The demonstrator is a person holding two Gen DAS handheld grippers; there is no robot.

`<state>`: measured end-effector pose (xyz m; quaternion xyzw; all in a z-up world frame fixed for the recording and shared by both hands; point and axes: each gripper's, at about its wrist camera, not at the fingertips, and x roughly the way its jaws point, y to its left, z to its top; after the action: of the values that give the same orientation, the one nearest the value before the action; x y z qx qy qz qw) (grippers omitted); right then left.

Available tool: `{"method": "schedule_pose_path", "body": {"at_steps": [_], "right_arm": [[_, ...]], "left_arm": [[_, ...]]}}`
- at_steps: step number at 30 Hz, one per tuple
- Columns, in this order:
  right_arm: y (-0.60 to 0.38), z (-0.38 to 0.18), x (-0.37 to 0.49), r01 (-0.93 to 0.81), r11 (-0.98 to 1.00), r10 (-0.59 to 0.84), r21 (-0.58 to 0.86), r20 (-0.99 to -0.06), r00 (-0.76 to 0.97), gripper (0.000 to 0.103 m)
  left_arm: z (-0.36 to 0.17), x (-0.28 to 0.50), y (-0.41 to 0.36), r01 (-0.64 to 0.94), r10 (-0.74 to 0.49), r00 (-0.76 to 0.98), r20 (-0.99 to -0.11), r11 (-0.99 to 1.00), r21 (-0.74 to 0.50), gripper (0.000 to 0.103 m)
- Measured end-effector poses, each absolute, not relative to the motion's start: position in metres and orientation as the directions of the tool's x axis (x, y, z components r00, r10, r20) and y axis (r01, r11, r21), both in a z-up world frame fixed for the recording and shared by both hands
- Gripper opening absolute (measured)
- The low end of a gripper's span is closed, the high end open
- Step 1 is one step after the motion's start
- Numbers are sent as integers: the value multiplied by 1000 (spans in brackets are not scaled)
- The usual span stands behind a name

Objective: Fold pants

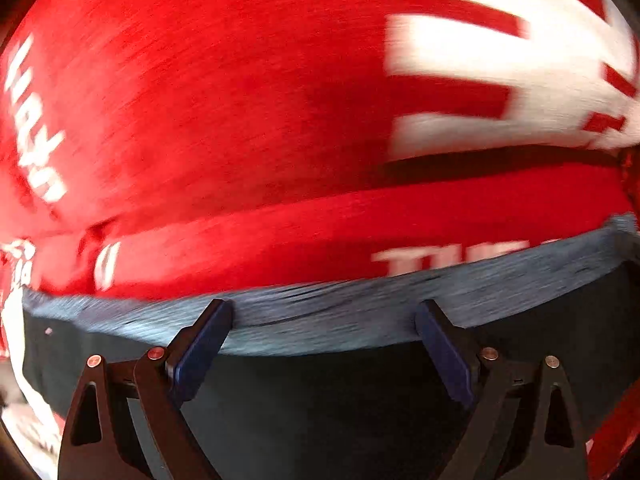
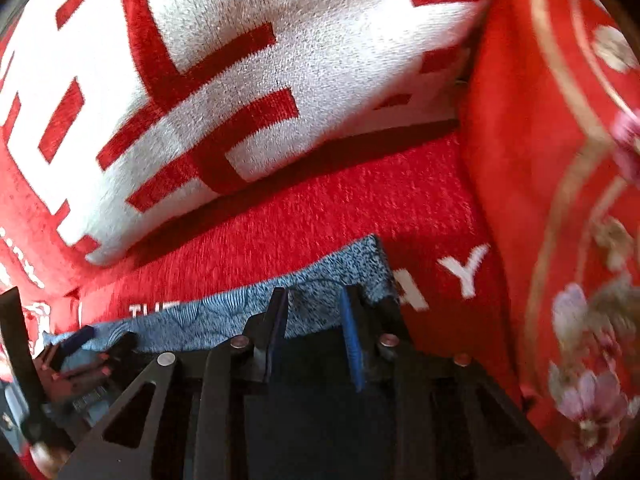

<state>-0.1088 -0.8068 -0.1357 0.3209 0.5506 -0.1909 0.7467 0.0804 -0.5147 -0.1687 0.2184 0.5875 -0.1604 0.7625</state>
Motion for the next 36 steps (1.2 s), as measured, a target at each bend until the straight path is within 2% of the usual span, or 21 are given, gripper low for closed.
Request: {"method": "schedule_pose_path", "body": {"at_steps": [3,5,7,15,23,25,28,30,36], "right_arm": [[-803,-124,-116,631,734,67,252,-951,303,34],[-795,-113,-129,639,727,67,250,-953,297,50],[-778,-109,-121,645,720,71,257,-951,300,57],[-693,-106,-166,643,698,199,315,-948,249,58],[-601,-99,-158,622,694,259,363,-932,255,58],[-582,-95,-153,617,688,273,382,-924,268,58],[-543,-99,-142,621,663,310,419,-908,282,58],[-523,-100,-136,620,643,341,450,-893,295,58],[-467,-103,-109,589,665,367,459,-888,277,58]], "left_arm": [[-163,93,-473,448,58,262,-963,877,175,95],[-158,99,-447,407,116,270,-956,886,223,95],[-154,101,-423,371,162,255,-953,894,251,95],[-127,76,-329,272,229,242,-943,917,292,95],[-147,107,-277,263,162,232,-959,939,222,95],[-161,109,-269,292,139,206,-969,936,196,95],[-178,91,-273,395,150,215,-965,890,227,95],[-175,77,-265,434,99,257,-961,877,207,95],[-171,67,-241,505,45,191,-981,852,137,95]]}}
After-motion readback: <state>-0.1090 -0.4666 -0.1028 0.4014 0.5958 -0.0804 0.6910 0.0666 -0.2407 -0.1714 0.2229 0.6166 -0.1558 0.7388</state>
